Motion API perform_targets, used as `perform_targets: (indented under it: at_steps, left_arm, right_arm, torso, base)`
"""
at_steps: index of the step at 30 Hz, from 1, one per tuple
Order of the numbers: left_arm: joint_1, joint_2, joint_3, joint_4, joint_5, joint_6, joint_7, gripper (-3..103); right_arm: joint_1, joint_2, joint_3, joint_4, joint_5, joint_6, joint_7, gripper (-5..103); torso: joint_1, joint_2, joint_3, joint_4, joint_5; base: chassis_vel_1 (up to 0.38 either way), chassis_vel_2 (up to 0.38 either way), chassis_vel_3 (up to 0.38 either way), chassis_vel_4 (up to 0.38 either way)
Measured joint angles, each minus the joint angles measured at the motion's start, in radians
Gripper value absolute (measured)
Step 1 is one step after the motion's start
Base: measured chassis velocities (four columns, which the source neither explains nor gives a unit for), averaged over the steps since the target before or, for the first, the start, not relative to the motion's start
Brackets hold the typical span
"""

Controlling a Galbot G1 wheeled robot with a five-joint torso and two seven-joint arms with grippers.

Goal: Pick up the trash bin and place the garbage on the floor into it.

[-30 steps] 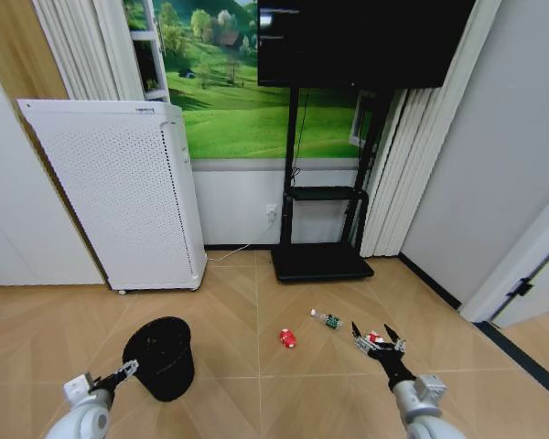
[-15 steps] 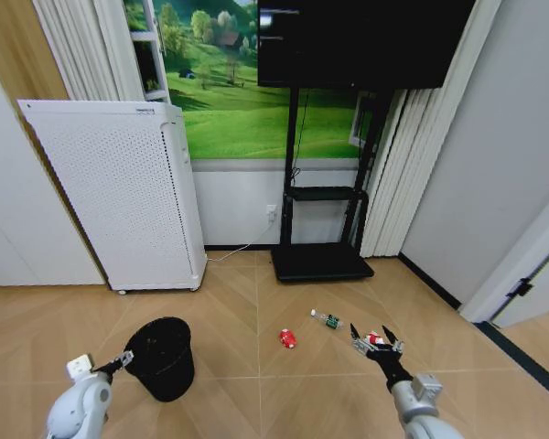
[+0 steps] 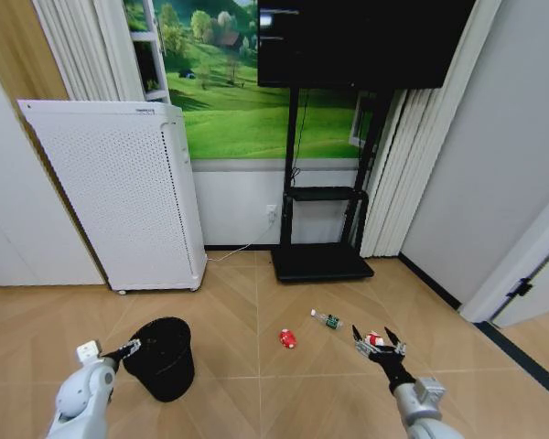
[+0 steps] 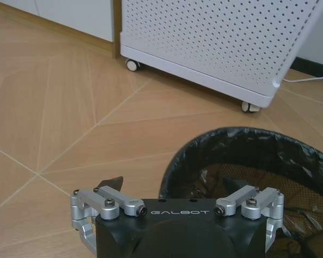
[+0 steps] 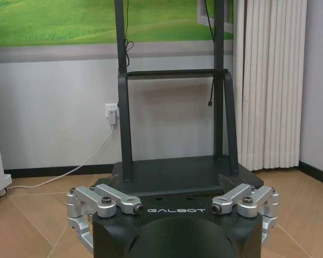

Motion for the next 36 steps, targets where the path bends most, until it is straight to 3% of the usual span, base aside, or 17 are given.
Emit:
perform_targets:
  at_steps: [15, 17, 21, 23, 24, 27, 32, 36]
  left_arm:
    - [-0.012, -0.043, 0.005, 0.044, 0.012, -0.007, -0.006, 101]
    - [-0.012, -0.048, 0.004, 0.045, 0.015, -0.008, -0.009, 93]
    - [-0.012, -0.052, 0.004, 0.046, 0.017, -0.008, -0.012, 89]
    - [-0.011, -0.056, 0.004, 0.047, 0.019, -0.009, -0.014, 72]
    - [-0.011, -0.056, 0.004, 0.047, 0.019, -0.009, -0.014, 72]
    - [-0.01, -0.06, 0.004, 0.046, 0.018, -0.009, -0.013, 56]
    - [-0.009, -0.061, 0.004, 0.043, 0.014, -0.008, -0.01, 44]
    - [-0.009, -0.062, 0.004, 0.042, 0.008, -0.006, -0.008, 28]
  right_arm:
    - [0.009, 0.004, -0.017, -0.008, -0.012, -0.004, 0.004, 100]
    - [0.011, 0.004, -0.019, -0.008, -0.012, -0.003, 0.004, 100]
    - [0.011, 0.005, -0.02, -0.008, -0.011, -0.003, 0.004, 100]
    - [0.012, 0.005, -0.02, -0.009, -0.01, -0.001, 0.002, 100]
    - [0.012, 0.005, -0.02, -0.009, -0.01, -0.001, 0.002, 100]
    - [0.013, 0.004, -0.021, -0.012, -0.007, 0.002, -0.001, 100]
    - [0.013, 0.005, -0.022, -0.013, -0.006, 0.005, -0.004, 100]
    - [0.013, 0.005, -0.023, -0.015, -0.003, 0.007, -0.006, 100]
  torso:
    - [0.0, 0.0, 0.0, 0.0, 0.0005]
    - [0.0, 0.0, 0.0, -0.0001, 0.0008]
    - [0.0, 0.001, 0.0, -0.0001, 0.0009]
    - [0.0, 0.001, 0.0, -0.0001, 0.0008]
    - [0.0, 0.001, 0.0, -0.0001, 0.0008]
    - [0.0, 0.001, 0.0, -0.0001, 0.0004]
    - [0.0, 0.001, 0.0, -0.0001, -0.0002]
    - [0.0, 0.001, 0.0, -0.0001, -0.0004]
  base:
    - [0.0, 0.0, 0.0, 0.0]
    - [0.0, 0.0, 0.0, 0.0]
    - [0.0, 0.0, 0.0, 0.0]
    - [0.0, 0.0, 0.0, 0.0]
    - [0.0, 0.0, 0.0, 0.0]
    - [0.0, 0.0, 0.0, 0.0]
    - [0.0, 0.0, 0.0, 0.0]
    - [0.0, 0.0, 0.0, 0.0]
